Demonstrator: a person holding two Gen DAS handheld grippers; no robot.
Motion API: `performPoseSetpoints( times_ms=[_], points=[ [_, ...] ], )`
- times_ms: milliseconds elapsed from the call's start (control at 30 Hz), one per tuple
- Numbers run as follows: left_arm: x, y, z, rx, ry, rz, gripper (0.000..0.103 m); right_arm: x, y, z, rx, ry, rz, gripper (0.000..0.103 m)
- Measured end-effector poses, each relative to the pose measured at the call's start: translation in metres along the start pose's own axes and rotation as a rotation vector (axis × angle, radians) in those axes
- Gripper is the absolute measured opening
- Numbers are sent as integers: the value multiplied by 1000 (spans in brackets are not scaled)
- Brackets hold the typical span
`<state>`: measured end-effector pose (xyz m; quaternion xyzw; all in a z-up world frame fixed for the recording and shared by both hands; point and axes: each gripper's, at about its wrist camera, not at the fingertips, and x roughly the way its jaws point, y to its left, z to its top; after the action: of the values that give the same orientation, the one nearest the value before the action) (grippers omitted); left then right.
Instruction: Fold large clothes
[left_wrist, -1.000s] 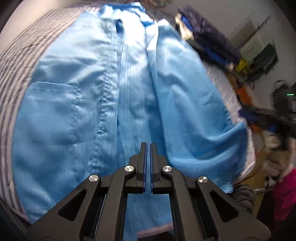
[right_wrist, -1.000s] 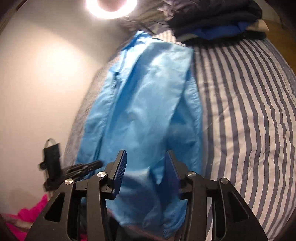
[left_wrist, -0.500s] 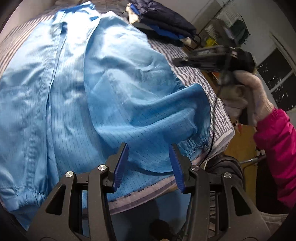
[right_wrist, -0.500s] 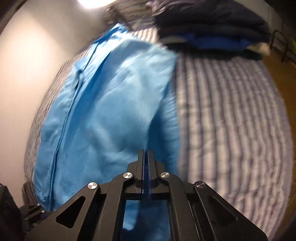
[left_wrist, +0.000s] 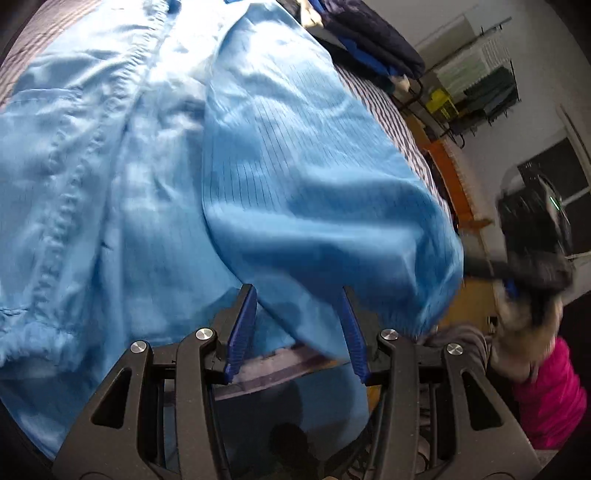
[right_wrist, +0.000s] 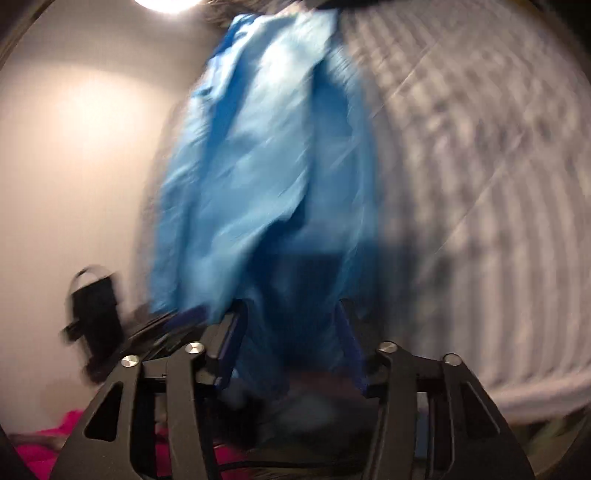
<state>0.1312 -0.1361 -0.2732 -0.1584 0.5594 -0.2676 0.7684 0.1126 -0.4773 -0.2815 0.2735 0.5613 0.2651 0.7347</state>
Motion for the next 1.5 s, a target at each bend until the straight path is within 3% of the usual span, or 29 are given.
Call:
performPoseSetpoints(
  times_ms=[33,133,233,367,633,667,700,767,867,967,1100,1233,1267,1300,1367,1467,1500],
  points=[
    [-5,2,1,-3,-11,1,46,0,13,-11,-42,13,15,38],
    [-15,3,1,8,-29,13,46,-13,43,-25,-177,-6,-85,38],
    [-21,0,1,31,-53,43,46,-41,36,-12,-166,-85,-119,38],
    [-23,3,9,17,-67,53,46,-56,11,20,-78,-168,-55,38],
    [-3,7,20,19,-41,97,46,27,-10,79,-37,-74,-132,38],
    [2,8,23,15,-36,100,43,32,-9,81,-41,-66,-140,19],
    [5,10,24,12,-29,90,24,39,-8,83,-48,-68,-157,3],
    [14,16,26,-9,2,72,1,46,-2,85,-66,-67,-187,2],
    [15,15,22,-4,16,47,1,32,14,78,-162,-92,-266,1],
    [14,7,14,43,23,55,1,17,14,71,-163,-112,-330,1],
    [13,2,11,82,40,62,1,26,16,67,-225,-60,-445,6],
    [-8,6,11,45,-9,32,1,24,19,72,-211,-66,-400,19],
    [-11,8,12,26,-15,24,9,18,18,72,-204,-81,-370,25],
    [-16,11,12,-1,-23,-5,31,14,16,73,-192,-96,-345,27],
    [-22,16,13,-33,-56,-24,65,1,8,73,-157,-122,-323,27],
    [-14,16,14,-46,-43,-26,65,-11,-3,67,-105,-129,-289,27],
    [-10,15,13,-48,-33,-34,60,-12,-6,64,-93,-127,-278,27]
  ],
)
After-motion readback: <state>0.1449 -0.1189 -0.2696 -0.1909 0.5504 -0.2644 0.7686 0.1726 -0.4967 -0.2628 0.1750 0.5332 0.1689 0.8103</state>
